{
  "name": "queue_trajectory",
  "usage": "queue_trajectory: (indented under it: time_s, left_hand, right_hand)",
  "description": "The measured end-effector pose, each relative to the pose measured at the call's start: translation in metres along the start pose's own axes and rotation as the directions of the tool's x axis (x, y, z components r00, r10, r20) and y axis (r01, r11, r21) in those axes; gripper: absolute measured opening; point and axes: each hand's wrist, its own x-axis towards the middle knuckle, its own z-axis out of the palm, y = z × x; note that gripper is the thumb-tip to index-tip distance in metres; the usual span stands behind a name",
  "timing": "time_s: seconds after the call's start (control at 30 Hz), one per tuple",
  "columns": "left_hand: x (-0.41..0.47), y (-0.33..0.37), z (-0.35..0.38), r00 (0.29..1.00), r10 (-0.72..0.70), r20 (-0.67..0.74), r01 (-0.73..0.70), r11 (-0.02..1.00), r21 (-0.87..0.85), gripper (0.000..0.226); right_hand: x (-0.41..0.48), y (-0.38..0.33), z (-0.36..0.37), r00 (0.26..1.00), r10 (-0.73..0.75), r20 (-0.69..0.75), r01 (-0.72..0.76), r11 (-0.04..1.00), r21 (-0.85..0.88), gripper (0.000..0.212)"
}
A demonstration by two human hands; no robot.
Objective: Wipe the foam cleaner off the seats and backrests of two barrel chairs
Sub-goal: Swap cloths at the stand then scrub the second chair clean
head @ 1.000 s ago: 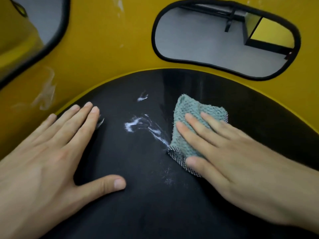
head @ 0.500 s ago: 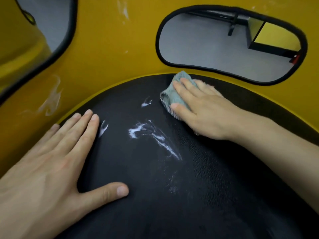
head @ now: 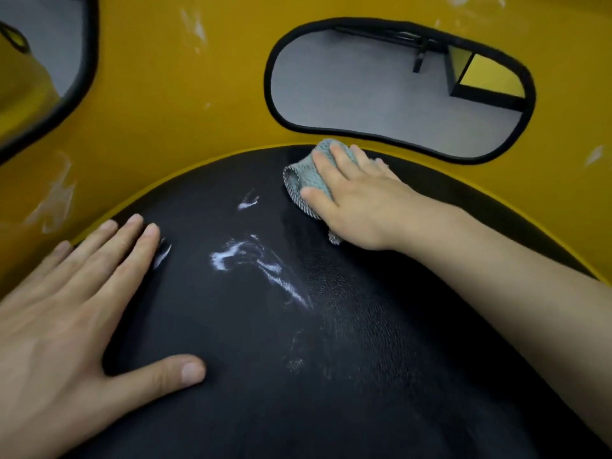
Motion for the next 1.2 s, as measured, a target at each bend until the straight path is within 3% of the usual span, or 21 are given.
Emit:
queue_trajectory:
  time_s: [0.2, 0.33, 0.47, 0.57, 0.67, 0.77, 0.9, 0.97, 1.1, 1.2]
  left_hand:
    - [-0.005, 0.014, -0.012, 0.999, -0.042, -0.031, 0.039, 0.995, -0.089, 0.123]
    - [-0.008, 0.016, -0.025, 0.998, -0.065, 0.022, 0.065, 0.998, -0.014, 0.124]
    - [-0.006, 0.030, -0.037, 0.990, -0.115, 0.086, 0.113, 0.993, 0.028, 0.124]
    - [-0.003, 0.040, -0.049, 0.966, -0.190, 0.176, 0.180, 0.981, 0.071, 0.127]
    - [0.001, 0.047, -0.055, 0.943, -0.216, 0.252, 0.188, 0.974, 0.129, 0.124]
    - [0.003, 0.051, -0.056, 0.941, -0.215, 0.262, 0.186, 0.974, 0.132, 0.122]
    - [0.004, 0.055, -0.057, 0.936, -0.222, 0.272, 0.187, 0.971, 0.148, 0.123]
    - [0.003, 0.055, -0.058, 0.935, -0.223, 0.277, 0.187, 0.971, 0.148, 0.123]
    - [0.001, 0.056, -0.061, 0.921, -0.233, 0.312, 0.191, 0.969, 0.159, 0.123]
    - [0.000, 0.055, -0.061, 0.925, -0.223, 0.307, 0.192, 0.973, 0.127, 0.123]
  right_hand:
    - [-0.006, 0.043, 0.001, 0.996, 0.085, -0.032, -0.086, 0.995, -0.043, 0.071]
    - [-0.027, 0.077, -0.002, 0.978, 0.210, -0.001, -0.210, 0.978, -0.005, 0.077]
    - [-0.014, 0.064, -0.001, 0.978, 0.206, -0.024, -0.206, 0.978, 0.033, 0.093]
    - [0.009, 0.046, 0.000, 0.990, 0.126, -0.061, -0.124, 0.992, 0.029, 0.096]
    - [0.016, 0.018, 0.000, 0.998, 0.018, -0.067, -0.017, 1.000, 0.020, 0.072]
    - [0.001, -0.028, 0.000, 0.989, -0.134, -0.066, 0.136, 0.990, 0.024, 0.063]
    - [-0.034, -0.089, 0.008, 0.905, -0.424, -0.041, 0.425, 0.905, 0.026, 0.059]
    - [-0.041, -0.097, 0.009, 0.881, -0.473, -0.018, 0.473, 0.881, 0.025, 0.059]
    - [-0.027, -0.067, 0.003, 0.922, -0.388, -0.004, 0.388, 0.922, -0.005, 0.058]
    - [-0.012, -0.017, -0.005, 0.979, -0.203, -0.004, 0.203, 0.979, -0.012, 0.059]
